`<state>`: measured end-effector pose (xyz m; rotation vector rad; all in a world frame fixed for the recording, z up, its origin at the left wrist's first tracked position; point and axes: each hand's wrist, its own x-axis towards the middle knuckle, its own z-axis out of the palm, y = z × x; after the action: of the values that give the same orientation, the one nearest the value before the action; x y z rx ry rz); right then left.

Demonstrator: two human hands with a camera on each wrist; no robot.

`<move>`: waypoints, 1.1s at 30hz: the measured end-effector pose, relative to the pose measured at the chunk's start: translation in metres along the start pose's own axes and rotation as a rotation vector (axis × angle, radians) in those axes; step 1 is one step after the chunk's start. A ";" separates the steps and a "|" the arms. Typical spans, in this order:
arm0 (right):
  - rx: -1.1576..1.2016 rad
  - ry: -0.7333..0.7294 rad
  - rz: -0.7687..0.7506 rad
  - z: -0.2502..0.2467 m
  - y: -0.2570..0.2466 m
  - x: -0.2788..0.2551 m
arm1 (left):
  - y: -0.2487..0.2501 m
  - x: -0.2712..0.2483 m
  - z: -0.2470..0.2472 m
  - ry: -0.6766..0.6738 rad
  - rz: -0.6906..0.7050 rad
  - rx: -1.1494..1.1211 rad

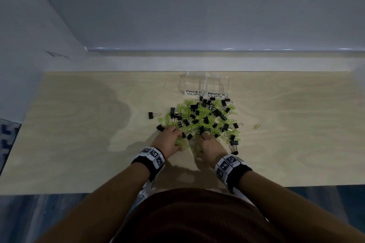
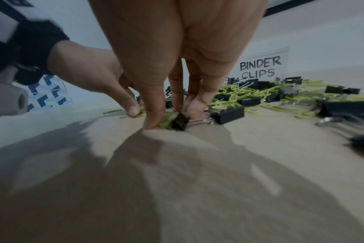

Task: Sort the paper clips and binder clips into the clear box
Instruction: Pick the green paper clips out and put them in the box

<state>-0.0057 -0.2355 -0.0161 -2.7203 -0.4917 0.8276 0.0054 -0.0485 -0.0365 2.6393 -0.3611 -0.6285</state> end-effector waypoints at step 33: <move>0.535 0.509 0.334 -0.159 0.030 0.136 | 0.056 0.159 -0.128 0.318 -0.162 -0.518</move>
<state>0.1994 -0.2325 0.0351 -2.3859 0.2645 0.2446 0.1957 -0.1102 0.0328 2.2231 0.1026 -0.2863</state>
